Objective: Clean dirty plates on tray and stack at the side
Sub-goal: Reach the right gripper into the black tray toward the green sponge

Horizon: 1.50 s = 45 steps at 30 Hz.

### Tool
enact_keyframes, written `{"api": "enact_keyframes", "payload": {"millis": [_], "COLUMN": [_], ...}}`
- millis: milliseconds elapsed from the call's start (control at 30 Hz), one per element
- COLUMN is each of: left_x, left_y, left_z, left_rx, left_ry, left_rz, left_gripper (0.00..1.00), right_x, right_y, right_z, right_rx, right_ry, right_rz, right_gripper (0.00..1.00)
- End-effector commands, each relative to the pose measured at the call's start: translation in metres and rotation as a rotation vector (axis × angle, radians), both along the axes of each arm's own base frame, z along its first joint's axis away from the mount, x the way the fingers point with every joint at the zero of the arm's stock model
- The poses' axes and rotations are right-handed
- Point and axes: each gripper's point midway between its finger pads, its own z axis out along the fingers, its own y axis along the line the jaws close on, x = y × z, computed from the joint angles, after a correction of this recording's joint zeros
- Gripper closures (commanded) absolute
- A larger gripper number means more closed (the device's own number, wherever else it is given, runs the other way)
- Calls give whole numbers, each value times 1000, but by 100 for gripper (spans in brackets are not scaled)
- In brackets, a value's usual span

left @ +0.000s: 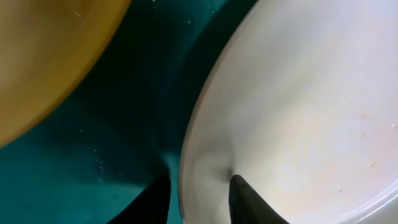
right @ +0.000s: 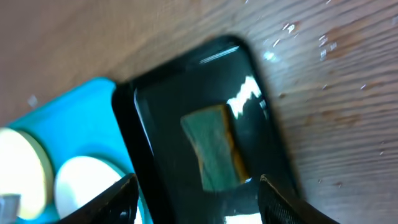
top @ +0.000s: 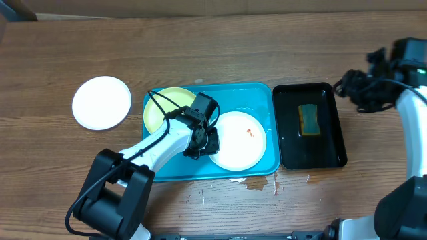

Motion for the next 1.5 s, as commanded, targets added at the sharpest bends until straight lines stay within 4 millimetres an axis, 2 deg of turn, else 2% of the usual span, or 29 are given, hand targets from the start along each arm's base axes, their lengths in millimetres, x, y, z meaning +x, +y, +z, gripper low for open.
{"api": "enact_keyframes", "payload": {"millis": [0, 100, 300, 433, 600, 800, 1000, 1200, 1267, 1367, 1467], "left_x": [-6, -11, -9, -8, -6, -3, -3, -3, -3, -3, -3], "left_y": [-2, -7, 0, -1, -2, -3, -3, -3, -3, -3, -3], "left_z": [-4, -7, -13, -13, -13, -12, -12, -12, -12, -12, -12], "left_rx": [-27, -92, -96, -98, -102, -107, -107, -107, -107, -107, -107], "left_ry": [36, 85, 108, 104, 95, 83, 83, 83, 83, 83, 83], "left_rz": [-18, -38, -14, -16, -16, -17, -17, -17, -16, -17, -17], "left_gripper": [64, 63, 64, 59, 56, 55, 53, 52, 51, 50, 50], "right_x": [-10, -20, -25, -28, -32, -30, -28, -28, -27, -26, -21], "right_y": [8, 11, 24, 31, 39, 51, 41, 42, 44, 44, 45], "right_z": [-17, -39, -72, -111, -133, -136, -136, -136, -139, -145, -148], "right_rx": [-128, -217, -212, -210, -216, -229, -282, -280, -268, -269, -268], "right_ry": [62, 117, 118, 76, 35, 4, 4, 0, -12, -41, -84], "right_rz": [37, 26, 33, 42, 76, 136, 109, 110, 114, 110, 103], "right_gripper": [37, 36, 39, 39, 40, 40, 41, 42, 37, 36, 40]}}
